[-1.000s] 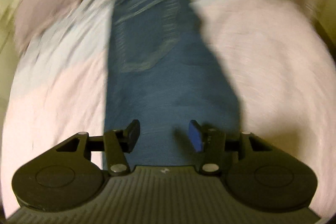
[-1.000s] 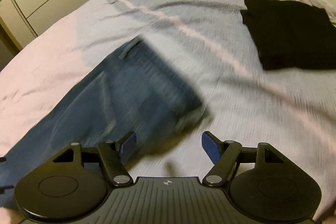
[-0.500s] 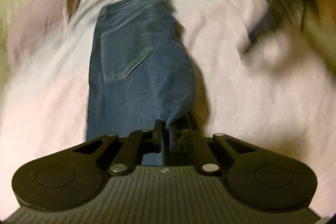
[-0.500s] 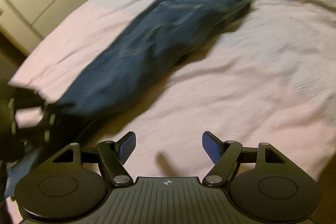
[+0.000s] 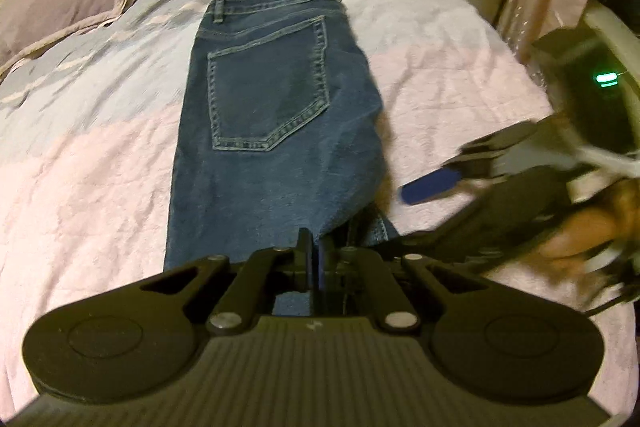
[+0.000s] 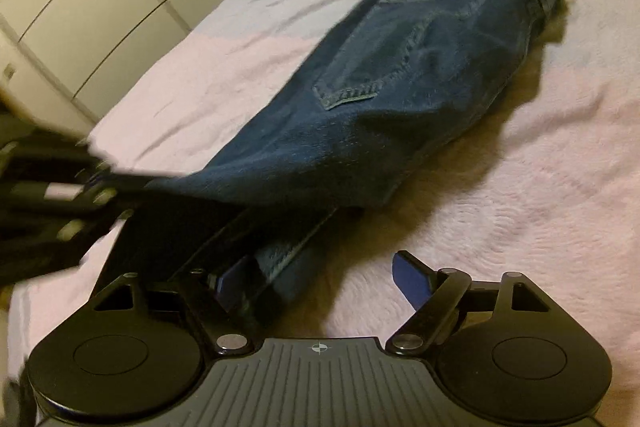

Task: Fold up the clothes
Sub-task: 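Press the folded jeans flat with the left tool while the right tool smooths them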

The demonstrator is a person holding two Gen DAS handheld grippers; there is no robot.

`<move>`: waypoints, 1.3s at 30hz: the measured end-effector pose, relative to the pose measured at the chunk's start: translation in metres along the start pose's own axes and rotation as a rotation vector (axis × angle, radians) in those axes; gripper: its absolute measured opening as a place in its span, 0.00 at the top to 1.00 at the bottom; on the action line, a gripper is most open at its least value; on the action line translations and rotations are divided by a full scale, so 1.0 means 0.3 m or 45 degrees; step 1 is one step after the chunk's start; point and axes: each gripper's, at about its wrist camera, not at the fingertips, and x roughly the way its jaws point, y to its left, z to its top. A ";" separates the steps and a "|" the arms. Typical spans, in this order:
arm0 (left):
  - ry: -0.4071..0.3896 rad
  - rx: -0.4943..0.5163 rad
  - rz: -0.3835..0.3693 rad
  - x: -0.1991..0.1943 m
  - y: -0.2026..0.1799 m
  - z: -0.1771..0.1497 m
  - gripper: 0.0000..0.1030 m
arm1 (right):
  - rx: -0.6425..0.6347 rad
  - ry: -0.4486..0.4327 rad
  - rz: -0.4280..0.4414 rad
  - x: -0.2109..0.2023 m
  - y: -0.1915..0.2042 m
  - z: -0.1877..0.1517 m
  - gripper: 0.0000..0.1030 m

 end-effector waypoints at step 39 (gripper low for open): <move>-0.011 0.719 0.066 0.094 -0.337 -0.053 0.98 | 0.083 -0.110 -0.142 -0.228 -0.229 0.133 0.93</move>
